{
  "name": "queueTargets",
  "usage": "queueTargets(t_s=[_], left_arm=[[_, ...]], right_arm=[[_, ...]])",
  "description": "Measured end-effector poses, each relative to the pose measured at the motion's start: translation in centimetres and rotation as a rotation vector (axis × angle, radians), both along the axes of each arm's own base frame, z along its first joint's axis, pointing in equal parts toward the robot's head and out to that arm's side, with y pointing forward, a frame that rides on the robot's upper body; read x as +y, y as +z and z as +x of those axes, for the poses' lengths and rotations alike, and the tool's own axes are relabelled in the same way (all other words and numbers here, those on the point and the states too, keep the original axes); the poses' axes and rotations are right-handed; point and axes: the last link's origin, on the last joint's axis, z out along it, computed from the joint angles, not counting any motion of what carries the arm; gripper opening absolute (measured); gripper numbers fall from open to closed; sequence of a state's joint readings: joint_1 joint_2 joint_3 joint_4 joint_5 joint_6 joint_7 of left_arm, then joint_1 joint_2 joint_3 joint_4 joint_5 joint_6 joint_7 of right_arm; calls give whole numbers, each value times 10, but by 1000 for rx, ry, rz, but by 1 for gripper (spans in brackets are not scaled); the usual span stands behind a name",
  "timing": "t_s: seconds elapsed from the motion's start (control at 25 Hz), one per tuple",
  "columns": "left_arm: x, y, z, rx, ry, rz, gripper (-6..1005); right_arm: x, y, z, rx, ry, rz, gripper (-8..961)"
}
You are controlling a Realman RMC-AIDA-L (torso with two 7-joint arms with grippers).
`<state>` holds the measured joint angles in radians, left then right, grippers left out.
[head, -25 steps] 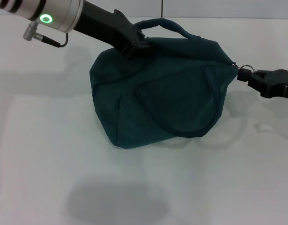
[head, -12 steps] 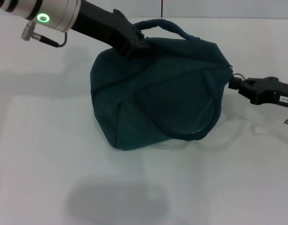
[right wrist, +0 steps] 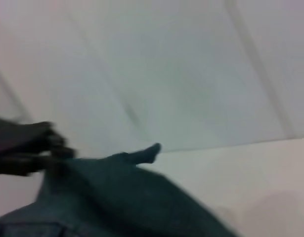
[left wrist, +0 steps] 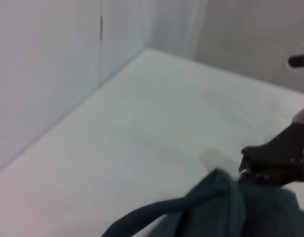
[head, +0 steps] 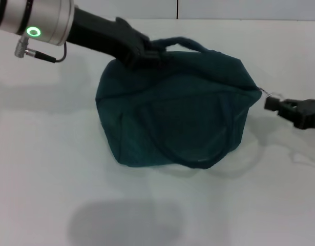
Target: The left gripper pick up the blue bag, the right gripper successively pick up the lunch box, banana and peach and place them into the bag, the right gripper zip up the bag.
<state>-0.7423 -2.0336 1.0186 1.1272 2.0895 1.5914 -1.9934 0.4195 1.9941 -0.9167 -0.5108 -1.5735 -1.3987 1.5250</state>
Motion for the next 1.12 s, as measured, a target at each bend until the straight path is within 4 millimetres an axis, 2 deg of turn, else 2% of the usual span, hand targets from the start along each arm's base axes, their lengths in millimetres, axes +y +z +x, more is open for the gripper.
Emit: queueTargets(t_s=[0.2, 0.32, 0.52, 0.64, 0.72, 0.84, 1.0, 1.12], left_arm=[[-2, 12, -4, -145, -56, 90, 138], [-6, 28, -12, -270, -103, 186, 251], [-23, 45, -35, -421, -163, 334, 447], [-33, 52, -52, -509, -143, 405, 567], [-39, 55, -64, -561, -115, 442, 603], [-42, 56, -76, -591, -83, 460, 658], [-45, 54, -84, -597, -58, 452, 658], [-46, 53, -85, -599, -55, 450, 658]], right_arm=[[8, 6, 16, -63, -64, 76, 86], [12, 11, 23, -74, -113, 129, 87], [14, 36, 25, 28, -120, 309, 257], [8, 54, 16, 124, -38, 430, 371], [4, 61, 9, 152, 32, 462, 450], [4, 61, -1, 154, 96, 414, 570], [11, 51, -2, 116, 73, 304, 729], [16, 42, 1, 76, 21, 213, 749]])
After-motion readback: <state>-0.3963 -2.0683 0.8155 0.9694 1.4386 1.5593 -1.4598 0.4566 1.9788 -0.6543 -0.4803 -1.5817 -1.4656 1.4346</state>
